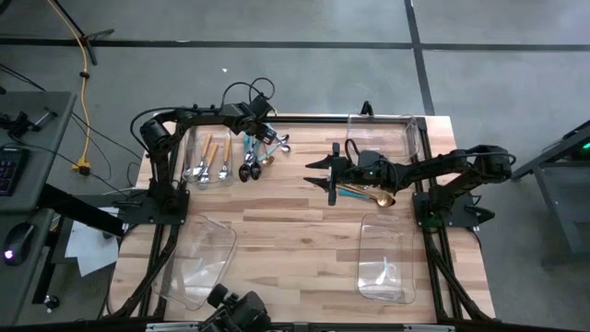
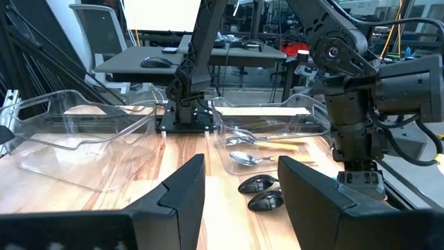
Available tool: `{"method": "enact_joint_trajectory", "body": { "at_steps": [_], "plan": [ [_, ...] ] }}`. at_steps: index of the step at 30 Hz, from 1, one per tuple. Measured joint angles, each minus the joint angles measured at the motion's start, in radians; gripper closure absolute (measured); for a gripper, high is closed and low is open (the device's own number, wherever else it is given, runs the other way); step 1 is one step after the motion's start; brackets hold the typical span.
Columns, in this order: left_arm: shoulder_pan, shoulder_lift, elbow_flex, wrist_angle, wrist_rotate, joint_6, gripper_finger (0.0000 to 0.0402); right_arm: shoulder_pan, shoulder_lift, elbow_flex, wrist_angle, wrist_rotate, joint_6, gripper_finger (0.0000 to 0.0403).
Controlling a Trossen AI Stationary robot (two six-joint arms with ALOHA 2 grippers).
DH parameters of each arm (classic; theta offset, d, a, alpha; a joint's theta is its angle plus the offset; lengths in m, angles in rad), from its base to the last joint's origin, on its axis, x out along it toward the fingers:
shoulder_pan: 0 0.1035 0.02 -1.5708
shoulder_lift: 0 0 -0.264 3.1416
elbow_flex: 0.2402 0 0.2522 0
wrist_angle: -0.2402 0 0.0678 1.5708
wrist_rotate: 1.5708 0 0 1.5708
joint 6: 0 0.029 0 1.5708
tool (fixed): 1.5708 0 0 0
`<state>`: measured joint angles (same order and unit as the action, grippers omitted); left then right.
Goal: Sort silverware by color (type)
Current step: Put the yellow spoon into the top left transparent bin
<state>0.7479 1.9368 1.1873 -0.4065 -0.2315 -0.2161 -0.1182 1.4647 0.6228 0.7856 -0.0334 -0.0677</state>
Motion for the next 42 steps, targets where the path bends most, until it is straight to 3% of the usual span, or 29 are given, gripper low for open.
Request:
{"method": "enact_joint_trajectory", "body": {
  "at_steps": [11, 42],
  "plan": [
    [0.0, 0.001, 0.001, 0.005, -0.005, 0.003, 0.0393, 0.0, 0.0, 0.0, 0.0, 0.0, -0.001, 0.0235],
    [-0.002, -0.023, -0.001, 0.005, 0.02, 0.045, 0.039, 0.0, 0.0, 0.0, 0.0, 0.0, -0.003, 0.0235]
  ]
}}
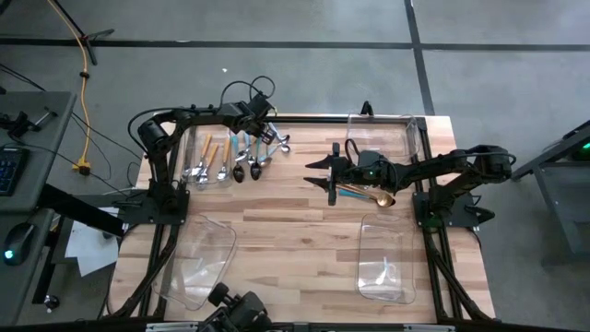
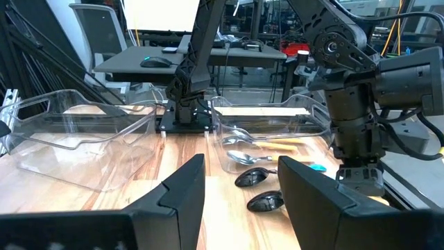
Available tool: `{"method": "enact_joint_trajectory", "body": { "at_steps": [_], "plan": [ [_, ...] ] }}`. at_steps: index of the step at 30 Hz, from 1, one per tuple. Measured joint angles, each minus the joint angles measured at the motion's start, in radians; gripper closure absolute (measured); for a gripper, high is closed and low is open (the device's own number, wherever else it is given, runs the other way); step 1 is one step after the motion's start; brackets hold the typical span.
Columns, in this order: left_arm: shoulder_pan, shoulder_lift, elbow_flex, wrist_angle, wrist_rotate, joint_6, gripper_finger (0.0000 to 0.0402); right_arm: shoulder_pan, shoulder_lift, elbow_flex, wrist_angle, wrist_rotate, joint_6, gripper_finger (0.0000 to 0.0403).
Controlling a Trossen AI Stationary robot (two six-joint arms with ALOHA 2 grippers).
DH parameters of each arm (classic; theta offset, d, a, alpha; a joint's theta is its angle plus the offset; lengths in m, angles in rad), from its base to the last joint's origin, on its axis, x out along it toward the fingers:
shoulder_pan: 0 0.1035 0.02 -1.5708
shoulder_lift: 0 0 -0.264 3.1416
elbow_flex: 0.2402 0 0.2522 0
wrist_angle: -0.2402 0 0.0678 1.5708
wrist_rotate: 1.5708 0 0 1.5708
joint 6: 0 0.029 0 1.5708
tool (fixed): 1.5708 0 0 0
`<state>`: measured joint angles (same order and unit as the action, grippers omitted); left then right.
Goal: Sort silverware by color (type)
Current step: Put the yellow spoon into the top left transparent bin
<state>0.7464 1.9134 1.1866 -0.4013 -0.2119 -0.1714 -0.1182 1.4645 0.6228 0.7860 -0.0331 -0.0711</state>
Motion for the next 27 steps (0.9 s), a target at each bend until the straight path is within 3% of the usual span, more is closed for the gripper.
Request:
{"method": "enact_joint_trajectory", "body": {
  "at_steps": [16, 27],
  "plan": [
    [0.0, -0.001, 0.0, 0.012, -0.01, 0.027, 0.0272, 0.0, 0.0, 0.0, 0.0, 0.0, 0.0, 0.0235],
    [0.007, 0.055, 0.001, 0.043, -0.005, 0.035, 0.0249, 0.0, 0.0, 0.0, 0.0, 0.0, 0.002, 0.0235]
  ]
}}
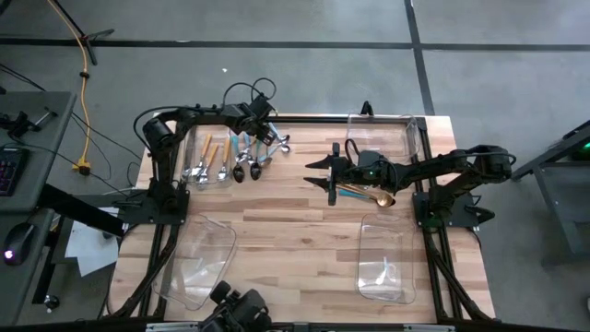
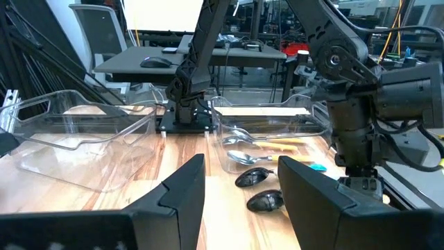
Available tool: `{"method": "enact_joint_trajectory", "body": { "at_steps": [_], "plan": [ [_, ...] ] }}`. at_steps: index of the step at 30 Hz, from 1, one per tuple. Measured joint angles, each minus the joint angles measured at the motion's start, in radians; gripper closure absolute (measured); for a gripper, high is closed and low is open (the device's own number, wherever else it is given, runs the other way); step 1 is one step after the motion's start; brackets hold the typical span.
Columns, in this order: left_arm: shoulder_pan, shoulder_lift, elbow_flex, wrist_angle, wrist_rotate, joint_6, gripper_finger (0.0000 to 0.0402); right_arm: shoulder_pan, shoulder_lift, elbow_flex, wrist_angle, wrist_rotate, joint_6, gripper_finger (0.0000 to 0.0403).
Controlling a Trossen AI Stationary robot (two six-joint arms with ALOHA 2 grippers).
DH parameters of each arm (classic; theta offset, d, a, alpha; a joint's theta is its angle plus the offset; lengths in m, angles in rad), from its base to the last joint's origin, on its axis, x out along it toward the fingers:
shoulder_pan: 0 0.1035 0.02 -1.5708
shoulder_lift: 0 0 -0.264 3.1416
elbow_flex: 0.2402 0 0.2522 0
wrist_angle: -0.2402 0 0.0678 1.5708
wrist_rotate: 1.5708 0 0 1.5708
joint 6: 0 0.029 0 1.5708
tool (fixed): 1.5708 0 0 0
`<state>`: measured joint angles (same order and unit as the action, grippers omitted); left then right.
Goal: Sort silverware by color (type)
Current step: Put the yellow spoon into the top left transparent bin
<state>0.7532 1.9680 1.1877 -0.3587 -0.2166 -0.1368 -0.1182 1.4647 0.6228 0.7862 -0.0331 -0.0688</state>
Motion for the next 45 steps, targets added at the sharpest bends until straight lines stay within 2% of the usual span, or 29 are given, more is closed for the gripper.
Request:
{"method": "enact_joint_trajectory", "body": {
  "at_steps": [10, 18, 29, 39, 45],
  "plan": [
    [-0.001, 0.023, 0.003, 0.005, -0.006, -0.011, 0.0261, 0.0, 0.0, 0.0, 0.0, 0.0, -0.002, 0.0235],
    [-0.002, 0.025, 0.002, 0.008, -0.004, -0.018, 0.035, 0.0, 0.0, 0.0, 0.0, 0.0, 0.0, 0.0235],
    [-0.002, 0.0, -0.002, 0.015, -0.003, -0.01, 0.035, 0.0, 0.0, 0.0, -0.001, 0.0, -0.002, 0.0235],
    [-0.014, -0.183, -0.004, 0.03, -0.002, 0.008, 0.035, 0.0, 0.0, 0.0, -0.001, 0.0, -0.002, 0.0235],
    [-0.07, -0.348, -0.062, 0.251, 0.156, 0.048, 0.035, 0.0, 0.0, 0.0, -0.001, 0.0, -0.003, 0.0235]
  ]
}}
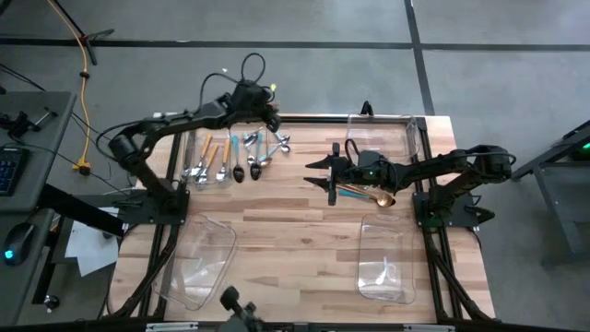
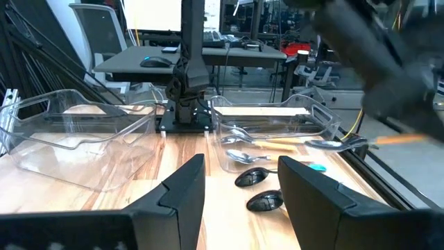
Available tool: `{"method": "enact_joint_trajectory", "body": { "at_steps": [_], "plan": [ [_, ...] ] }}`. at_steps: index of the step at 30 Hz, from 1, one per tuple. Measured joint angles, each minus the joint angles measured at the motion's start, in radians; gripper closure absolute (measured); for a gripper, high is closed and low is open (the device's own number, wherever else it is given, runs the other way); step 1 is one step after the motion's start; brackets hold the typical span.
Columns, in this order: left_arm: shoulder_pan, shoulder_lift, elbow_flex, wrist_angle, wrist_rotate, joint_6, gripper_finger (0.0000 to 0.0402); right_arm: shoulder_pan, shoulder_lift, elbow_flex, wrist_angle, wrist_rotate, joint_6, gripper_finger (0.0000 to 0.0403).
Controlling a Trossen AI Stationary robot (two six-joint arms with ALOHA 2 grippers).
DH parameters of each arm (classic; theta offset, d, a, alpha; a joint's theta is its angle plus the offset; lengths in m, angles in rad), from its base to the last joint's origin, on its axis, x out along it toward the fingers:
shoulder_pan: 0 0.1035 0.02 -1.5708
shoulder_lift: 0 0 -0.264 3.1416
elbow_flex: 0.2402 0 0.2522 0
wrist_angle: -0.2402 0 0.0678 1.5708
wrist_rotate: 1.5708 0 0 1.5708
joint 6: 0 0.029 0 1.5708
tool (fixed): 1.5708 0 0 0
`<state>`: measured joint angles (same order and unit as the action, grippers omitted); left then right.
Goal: Sort silverware by color (type)
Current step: Put the yellow spoon into the top left transparent bin
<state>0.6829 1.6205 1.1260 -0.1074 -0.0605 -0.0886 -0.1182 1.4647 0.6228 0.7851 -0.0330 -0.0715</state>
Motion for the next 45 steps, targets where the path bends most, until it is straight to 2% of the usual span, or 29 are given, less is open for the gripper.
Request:
{"method": "enact_joint_trajectory", "body": {
  "at_steps": [5, 11, 14, 19, 24, 28, 45],
  "plan": [
    [-0.097, -0.16, -0.16, 0.275, 0.101, 0.02, 0.035, 0.0, 0.0, 0.0, -0.003, 0.0, 0.0, 0.0235],
    [-0.278, -0.373, -0.444, 0.611, 0.11, 0.048, 0.035, 0.0, 0.0, 0.0, -0.003, 0.0, -0.016, 0.0235],
    [-0.371, -0.473, -0.578, 0.807, 0.147, 0.049, 0.035, 0.0, 0.0, 0.0, 0.002, 0.0, -0.017, 0.0235],
    [-0.495, -0.6, -0.741, 1.07, 0.151, 0.094, 0.035, 0.0, 0.0, 0.0, 0.014, 0.0, -0.016, 0.0235],
    [-0.564, -0.679, -0.82, 1.117, 0.08, 0.143, 0.035, 0.0, 0.0, 0.0, 0.015, 0.0, -0.016, 0.0235],
    [-0.582, -0.693, -0.826, 1.116, 0.024, 0.179, 0.035, 0.0, 0.0, 0.0, 0.02, 0.0, -0.02, 0.0235],
    [-0.581, -0.696, -0.826, 1.122, 0.023, 0.217, 0.035, 0.0, 0.0, 0.0, 0.02, 0.037, -0.016, 0.0235]
  ]
}}
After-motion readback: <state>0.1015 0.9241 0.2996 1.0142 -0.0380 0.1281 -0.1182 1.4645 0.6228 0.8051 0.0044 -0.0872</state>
